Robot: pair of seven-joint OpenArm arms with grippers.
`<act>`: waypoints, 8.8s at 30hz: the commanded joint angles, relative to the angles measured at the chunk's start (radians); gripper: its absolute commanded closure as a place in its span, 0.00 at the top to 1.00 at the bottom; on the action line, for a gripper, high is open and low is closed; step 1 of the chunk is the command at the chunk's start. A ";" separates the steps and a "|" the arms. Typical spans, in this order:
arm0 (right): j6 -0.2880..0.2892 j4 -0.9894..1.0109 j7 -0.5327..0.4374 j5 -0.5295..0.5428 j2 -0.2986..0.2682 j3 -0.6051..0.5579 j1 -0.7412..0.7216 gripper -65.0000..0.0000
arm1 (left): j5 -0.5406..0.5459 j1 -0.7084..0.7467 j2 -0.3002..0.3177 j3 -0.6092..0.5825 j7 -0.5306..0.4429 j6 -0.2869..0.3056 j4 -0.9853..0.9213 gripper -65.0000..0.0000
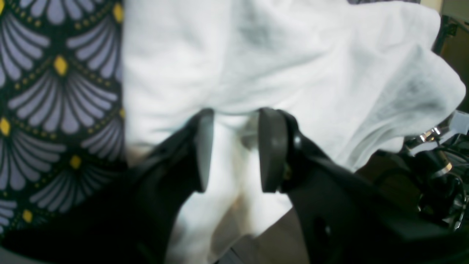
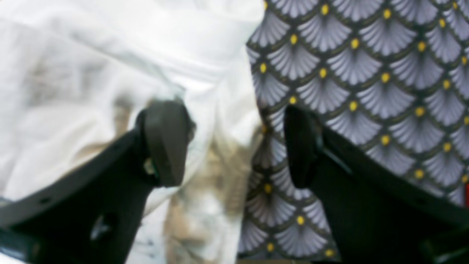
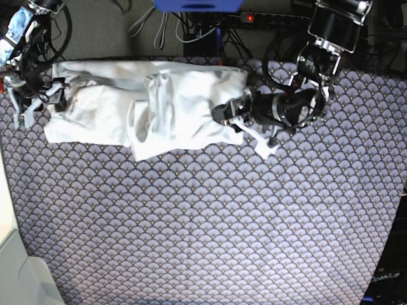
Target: Fold the T-shirt properly
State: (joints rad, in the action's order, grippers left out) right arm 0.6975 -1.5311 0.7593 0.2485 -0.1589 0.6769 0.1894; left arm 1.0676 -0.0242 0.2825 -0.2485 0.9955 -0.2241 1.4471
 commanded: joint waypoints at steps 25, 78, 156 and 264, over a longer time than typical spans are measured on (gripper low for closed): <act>0.001 0.054 -0.013 0.015 0.031 0.005 -0.011 0.03 | -0.053 -0.009 0.010 0.007 -0.022 -0.030 -0.001 0.34; 0.001 -0.480 0.444 1.133 0.032 -0.371 0.055 0.00 | -0.056 -0.010 0.007 0.008 -0.027 -0.037 -0.001 0.34; 0.001 0.002 -0.008 0.727 -0.014 -0.989 -0.104 0.41 | -0.042 0.169 0.044 0.588 0.081 -0.028 0.206 0.01; 0.001 0.126 -0.199 0.725 -0.201 -1.067 -0.163 0.26 | 0.090 0.117 -0.010 0.358 0.221 -0.028 0.143 0.65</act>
State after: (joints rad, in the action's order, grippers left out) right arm 0.6952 -1.3956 0.5713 0.9752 -0.3496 -0.3992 0.0391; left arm 1.1568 0.1047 0.2588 0.1043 1.2129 -0.2569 1.5734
